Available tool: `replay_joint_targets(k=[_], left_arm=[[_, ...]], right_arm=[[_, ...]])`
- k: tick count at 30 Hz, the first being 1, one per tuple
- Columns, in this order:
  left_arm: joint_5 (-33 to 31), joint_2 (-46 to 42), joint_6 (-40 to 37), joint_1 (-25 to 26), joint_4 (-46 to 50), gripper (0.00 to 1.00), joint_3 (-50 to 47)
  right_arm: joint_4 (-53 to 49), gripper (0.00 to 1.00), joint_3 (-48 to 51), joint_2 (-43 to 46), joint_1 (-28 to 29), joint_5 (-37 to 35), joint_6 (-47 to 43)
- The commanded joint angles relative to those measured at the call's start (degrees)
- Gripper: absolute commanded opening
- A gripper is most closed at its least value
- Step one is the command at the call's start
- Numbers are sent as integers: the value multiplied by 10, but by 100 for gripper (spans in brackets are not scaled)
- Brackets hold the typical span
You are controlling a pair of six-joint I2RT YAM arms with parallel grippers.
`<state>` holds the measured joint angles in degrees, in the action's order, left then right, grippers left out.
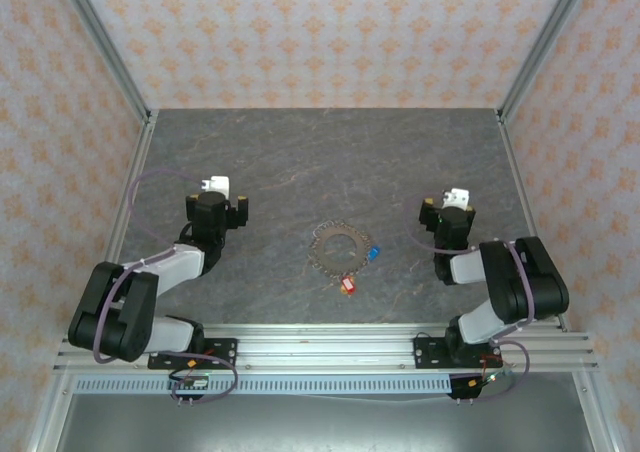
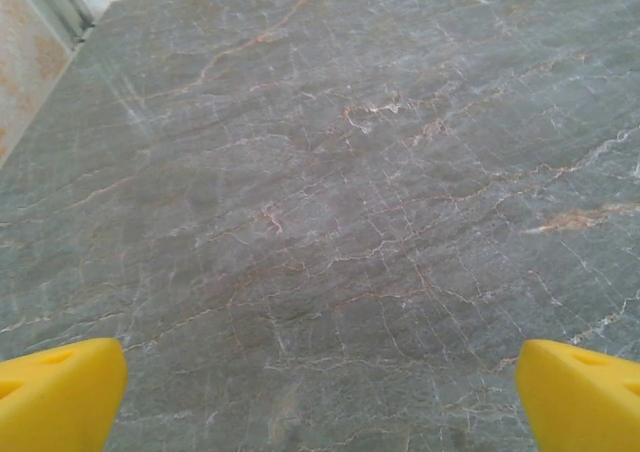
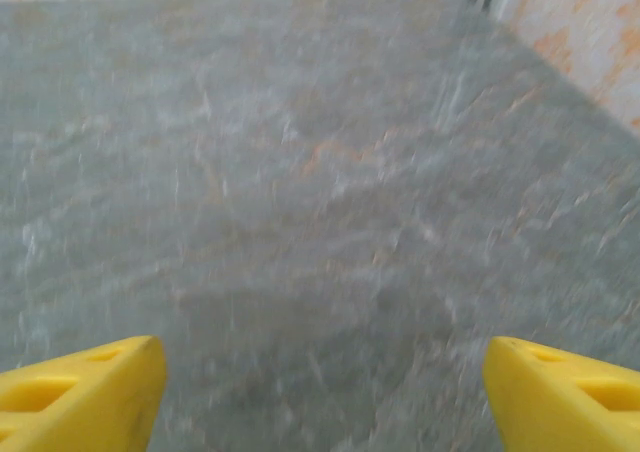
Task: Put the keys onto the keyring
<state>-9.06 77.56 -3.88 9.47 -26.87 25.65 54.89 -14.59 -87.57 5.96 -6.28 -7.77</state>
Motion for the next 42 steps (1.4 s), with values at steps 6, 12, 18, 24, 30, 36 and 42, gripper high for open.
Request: replay_joint_targets(k=[6, 12, 18, 24, 30, 36, 42], left_arm=[[118, 34, -15, -57, -113, 100, -10], [178, 79, 1, -90, -201, 100, -36], [84, 82, 34, -85, -157, 100, -13], [83, 82, 29, -80, -157, 100, -13], [104, 81, 23, -83, -164, 100, -17], [86, 81, 27, -81, -156, 100, -12], [86, 81, 27, -81, -156, 100, -12]], right_arm=[[-9, 100, -50, -3, -1, -61, 33], [-34, 99, -62, -1, -1, -111, 56], [-42, 99, -69, -4, -1, -114, 58], [-40, 99, -68, -3, -1, -114, 58], [-16, 99, -53, 1, -1, -62, 34], [-20, 99, -54, 1, -1, -53, 32], [-14, 99, -50, 3, -1, -53, 31]])
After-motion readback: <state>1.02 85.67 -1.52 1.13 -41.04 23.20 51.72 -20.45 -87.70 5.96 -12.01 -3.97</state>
